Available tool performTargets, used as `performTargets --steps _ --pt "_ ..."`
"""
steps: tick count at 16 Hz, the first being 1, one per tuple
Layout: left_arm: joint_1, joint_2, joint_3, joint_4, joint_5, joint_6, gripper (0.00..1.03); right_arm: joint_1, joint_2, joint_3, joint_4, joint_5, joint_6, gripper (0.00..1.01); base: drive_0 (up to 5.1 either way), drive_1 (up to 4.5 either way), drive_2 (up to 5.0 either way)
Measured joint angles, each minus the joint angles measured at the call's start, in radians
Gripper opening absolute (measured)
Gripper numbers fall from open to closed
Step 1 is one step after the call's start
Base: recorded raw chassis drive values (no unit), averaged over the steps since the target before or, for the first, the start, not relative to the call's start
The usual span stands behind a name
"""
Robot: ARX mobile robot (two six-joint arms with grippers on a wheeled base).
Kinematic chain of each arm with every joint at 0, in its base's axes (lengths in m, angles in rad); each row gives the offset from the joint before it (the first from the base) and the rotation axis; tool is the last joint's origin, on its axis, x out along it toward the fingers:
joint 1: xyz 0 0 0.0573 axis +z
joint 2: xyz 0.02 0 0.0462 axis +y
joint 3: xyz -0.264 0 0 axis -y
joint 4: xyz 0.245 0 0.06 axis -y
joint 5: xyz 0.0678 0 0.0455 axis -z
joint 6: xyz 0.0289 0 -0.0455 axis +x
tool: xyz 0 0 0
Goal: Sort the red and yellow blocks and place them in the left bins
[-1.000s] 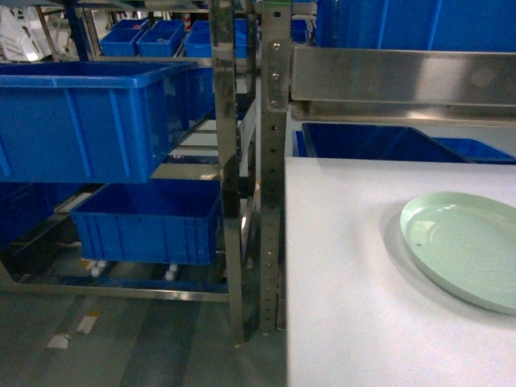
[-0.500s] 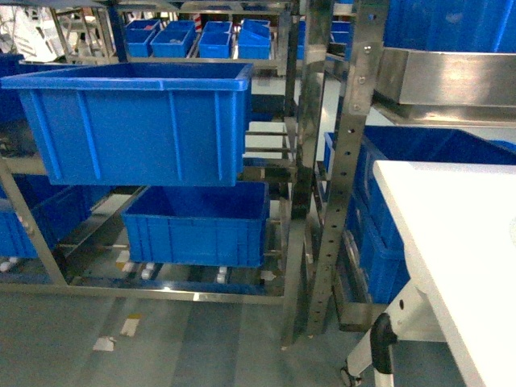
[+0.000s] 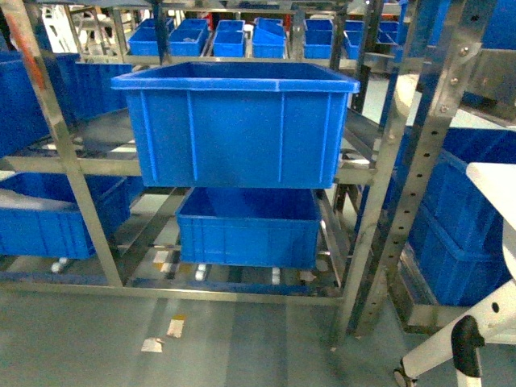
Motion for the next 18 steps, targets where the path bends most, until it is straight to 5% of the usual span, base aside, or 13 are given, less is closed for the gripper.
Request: performTargets --steps 18 --pt "0.001 0.0 0.0 0.004 -0.001 0.0 0.27 0.0 0.0 0.0 0.005 0.0 0.0 0.29 -4.7 2.3 2.3"
